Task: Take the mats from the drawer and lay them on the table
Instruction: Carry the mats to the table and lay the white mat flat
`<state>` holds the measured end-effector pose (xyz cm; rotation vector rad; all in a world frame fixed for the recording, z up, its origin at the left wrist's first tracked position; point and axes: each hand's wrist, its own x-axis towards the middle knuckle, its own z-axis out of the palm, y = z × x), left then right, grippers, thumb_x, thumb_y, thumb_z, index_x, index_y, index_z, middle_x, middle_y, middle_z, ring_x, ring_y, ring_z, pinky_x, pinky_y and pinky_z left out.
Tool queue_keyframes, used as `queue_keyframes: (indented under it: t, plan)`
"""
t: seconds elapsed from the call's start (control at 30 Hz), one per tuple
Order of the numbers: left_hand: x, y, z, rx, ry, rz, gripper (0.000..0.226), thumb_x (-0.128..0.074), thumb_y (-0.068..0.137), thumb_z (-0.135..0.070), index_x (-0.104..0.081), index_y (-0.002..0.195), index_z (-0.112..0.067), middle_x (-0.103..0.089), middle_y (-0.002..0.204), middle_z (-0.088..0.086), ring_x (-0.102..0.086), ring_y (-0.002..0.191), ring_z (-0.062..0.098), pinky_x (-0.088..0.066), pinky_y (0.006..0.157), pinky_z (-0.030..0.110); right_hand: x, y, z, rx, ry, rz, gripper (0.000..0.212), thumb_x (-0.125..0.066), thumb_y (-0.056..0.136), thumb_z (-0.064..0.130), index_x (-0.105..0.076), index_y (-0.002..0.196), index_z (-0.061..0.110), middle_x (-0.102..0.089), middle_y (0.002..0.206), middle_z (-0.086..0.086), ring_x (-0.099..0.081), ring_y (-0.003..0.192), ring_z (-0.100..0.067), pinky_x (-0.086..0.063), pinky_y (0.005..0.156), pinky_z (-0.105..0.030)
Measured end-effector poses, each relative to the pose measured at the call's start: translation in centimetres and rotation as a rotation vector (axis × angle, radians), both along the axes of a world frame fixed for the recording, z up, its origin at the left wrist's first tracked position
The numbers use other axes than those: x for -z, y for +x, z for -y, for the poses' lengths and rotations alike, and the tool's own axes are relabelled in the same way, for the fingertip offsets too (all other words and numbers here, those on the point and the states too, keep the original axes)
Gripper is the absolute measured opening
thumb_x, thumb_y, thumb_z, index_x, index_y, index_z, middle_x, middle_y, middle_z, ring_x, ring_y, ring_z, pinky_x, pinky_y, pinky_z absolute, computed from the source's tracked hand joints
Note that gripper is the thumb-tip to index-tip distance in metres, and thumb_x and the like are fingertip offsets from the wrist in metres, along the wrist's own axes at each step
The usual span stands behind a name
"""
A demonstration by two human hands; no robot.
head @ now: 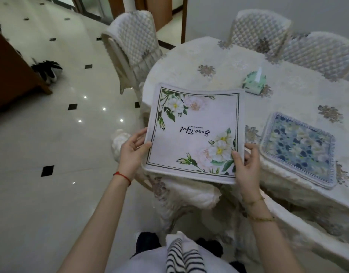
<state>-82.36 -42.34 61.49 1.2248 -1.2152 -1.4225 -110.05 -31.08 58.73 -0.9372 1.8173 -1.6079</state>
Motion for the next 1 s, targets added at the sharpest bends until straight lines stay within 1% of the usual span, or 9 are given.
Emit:
queue_keyframes:
  t: [0.07, 0.17, 0.2, 0.27, 0.33, 0.47, 0.63, 0.83, 1.0]
  plan:
    - [-0.6, 3.9, 1.6, -0.014, -0.007, 0.021, 0.041, -0.061, 0.089, 0.002, -0.059, 0.125, -0.016, -0.071, 0.109, 0.005, -0.07, 0.097, 0.012, -0.058, 0.082, 0.027, 0.2, 3.8, 1.9, -0.007, -0.003, 0.002, 0.02, -0.057, 0.096, 0.01, -0.047, 0.112, 0.014, -0.071, 0.098, -0.013, -0.07, 0.085, -0.019, -0.058, 0.07, -0.031]
    - [-1.3, 9.0, 4.2, -0.021, -0.021, 0.036, 0.039, -0.062, 0.089, 0.002, -0.061, 0.121, -0.021, -0.074, 0.101, -0.004, -0.071, 0.092, 0.01, -0.057, 0.076, 0.021, 0.2, 8.8, 4.8, -0.001, -0.003, -0.014, 0.021, -0.058, 0.096, 0.01, -0.047, 0.112, 0.019, -0.065, 0.086, 0.002, -0.065, 0.076, -0.002, -0.053, 0.069, -0.024]
    - [-1.4, 10.4, 5.1, -0.021, -0.017, 0.042, 0.039, -0.062, 0.088, 0.002, -0.061, 0.12, -0.022, -0.075, 0.098, -0.007, -0.071, 0.092, 0.01, -0.057, 0.076, 0.021, 0.1, 10.3, 5.7, 0.002, 0.0, -0.015, 0.023, -0.058, 0.096, 0.009, -0.048, 0.111, 0.022, -0.064, 0.085, 0.003, -0.064, 0.075, -0.001, -0.052, 0.069, -0.024]
    - [-1.5, 12.8, 7.0, -0.015, -0.013, 0.054, 0.039, -0.062, 0.088, 0.001, -0.061, 0.12, -0.022, -0.075, 0.094, -0.01, -0.071, 0.093, 0.01, -0.057, 0.077, 0.023, -0.1, 12.6, 7.5, 0.016, 0.011, -0.007, 0.025, -0.059, 0.095, 0.01, -0.049, 0.11, 0.028, -0.068, 0.093, -0.004, -0.067, 0.085, -0.013, -0.055, 0.076, -0.034]
    - [-1.4, 14.6, 9.1, -0.006, -0.004, 0.058, 0.04, -0.062, 0.089, 0.001, -0.06, 0.123, -0.02, -0.075, 0.099, -0.006, -0.071, 0.095, 0.012, -0.057, 0.079, 0.024, -0.2, 14.1, 9.4, 0.019, 0.02, -0.01, 0.023, -0.06, 0.095, 0.013, -0.05, 0.113, 0.023, -0.07, 0.099, -0.011, -0.068, 0.091, -0.025, -0.057, 0.08, -0.046]
    - [-0.7, 16.3, 14.1, 0.02, 0.01, 0.05, 0.043, -0.062, 0.089, 0.001, -0.059, 0.128, -0.017, -0.073, 0.105, -0.001, -0.071, 0.094, 0.01, -0.056, 0.077, 0.02, -0.3, 16.0, 13.4, 0.038, 0.029, -0.021, 0.021, -0.06, 0.095, 0.013, -0.05, 0.113, 0.017, -0.07, 0.096, -0.014, -0.069, 0.088, -0.032, -0.057, 0.077, -0.054]
    - [0.8, 16.1, 21.5, 0.086, 0.028, 0.032, 0.043, -0.061, 0.088, 0.002, -0.059, 0.126, -0.018, -0.073, 0.104, -0.001, -0.071, 0.094, 0.01, -0.057, 0.078, 0.022, 0.1, 17.2, 19.1, 0.095, 0.023, 0.003, 0.029, -0.057, 0.095, 0.006, -0.048, 0.099, 0.033, -0.071, 0.093, -0.016, -0.067, 0.082, -0.031, -0.054, 0.073, -0.051]
    - [2.0, 13.6, 30.6, 0.193, 0.056, 0.039, 0.041, -0.061, 0.088, 0.003, -0.062, 0.119, -0.024, -0.072, 0.11, 0.009, -0.069, 0.103, 0.024, -0.057, 0.088, 0.036, 0.8, 16.3, 25.5, 0.2, 0.07, 0.026, 0.023, -0.057, 0.096, 0.009, -0.048, 0.102, 0.029, -0.072, 0.091, -0.011, -0.067, 0.076, -0.024, -0.054, 0.069, -0.043]
    - [2.5, 10.4, 36.6, 0.285, 0.078, 0.04, 0.044, -0.062, 0.088, 0.002, -0.057, 0.128, -0.015, -0.072, 0.109, 0.007, -0.071, 0.097, 0.016, -0.058, 0.078, 0.025, 1.3, 14.3, 29.6, 0.292, 0.117, 0.013, 0.02, -0.059, 0.096, 0.013, -0.048, 0.11, 0.02, -0.073, 0.097, -0.007, -0.07, 0.083, -0.025, -0.057, 0.069, -0.04]
